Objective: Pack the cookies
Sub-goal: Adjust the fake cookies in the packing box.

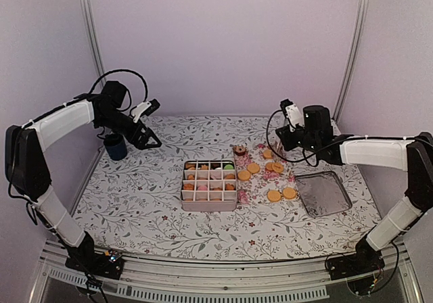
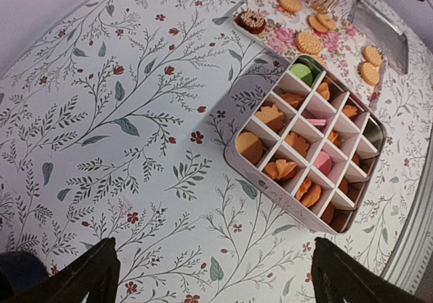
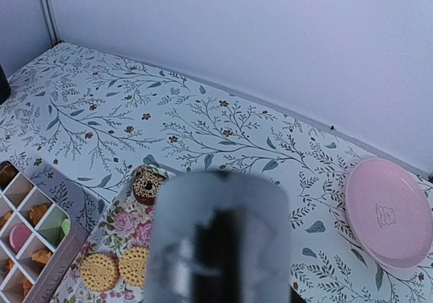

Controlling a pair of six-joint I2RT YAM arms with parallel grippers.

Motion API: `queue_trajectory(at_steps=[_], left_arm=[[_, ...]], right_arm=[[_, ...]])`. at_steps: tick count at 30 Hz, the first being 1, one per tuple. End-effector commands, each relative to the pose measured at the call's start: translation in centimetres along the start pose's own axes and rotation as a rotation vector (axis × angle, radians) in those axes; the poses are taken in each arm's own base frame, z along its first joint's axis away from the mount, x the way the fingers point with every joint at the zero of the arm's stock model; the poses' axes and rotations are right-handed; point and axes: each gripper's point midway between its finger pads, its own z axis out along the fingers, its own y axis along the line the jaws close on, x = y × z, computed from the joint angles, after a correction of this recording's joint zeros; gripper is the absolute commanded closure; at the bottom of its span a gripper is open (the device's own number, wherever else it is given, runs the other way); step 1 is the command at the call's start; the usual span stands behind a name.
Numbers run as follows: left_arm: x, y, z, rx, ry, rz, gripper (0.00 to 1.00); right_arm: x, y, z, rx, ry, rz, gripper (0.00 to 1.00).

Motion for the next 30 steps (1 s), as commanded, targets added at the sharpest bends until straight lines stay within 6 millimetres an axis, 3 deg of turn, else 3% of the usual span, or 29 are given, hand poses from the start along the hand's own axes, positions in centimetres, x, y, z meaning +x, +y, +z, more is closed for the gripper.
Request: queue_trajectory(at_steps=[1, 6, 18, 23, 30], left_arm=[[-0.2, 0.1, -0.6, -0.010, -0.011, 0.012, 0.01], [-0.6, 0.2, -0.6, -0.001, -0.014, 0.008, 0.01], [-0.7, 0.0, -0.4, 0.013, -0.017, -0.002, 0.01], [-0.7, 0.0, -0.3, 0.020, -0.018, -0.002, 0.01], [-0.9, -0.1, -0.3, 0.024, -0.022, -0.004, 0.01]], right_arm=[[0.2, -0.6, -0.6, 0.024, -0.033, -0.015, 0.71], [1.8, 0.1, -1.8, -0.015, -0.008, -0.020, 0.72], [2.0, 1.9, -6.6, -0.109, -0.010, 0.030, 0.74], [1.1, 1.8, -8.1, -0.113, -0.031, 0.048, 0.74], [-2.6, 0.9, -6.2, -0.067, -0.103, 0.026, 0.69]])
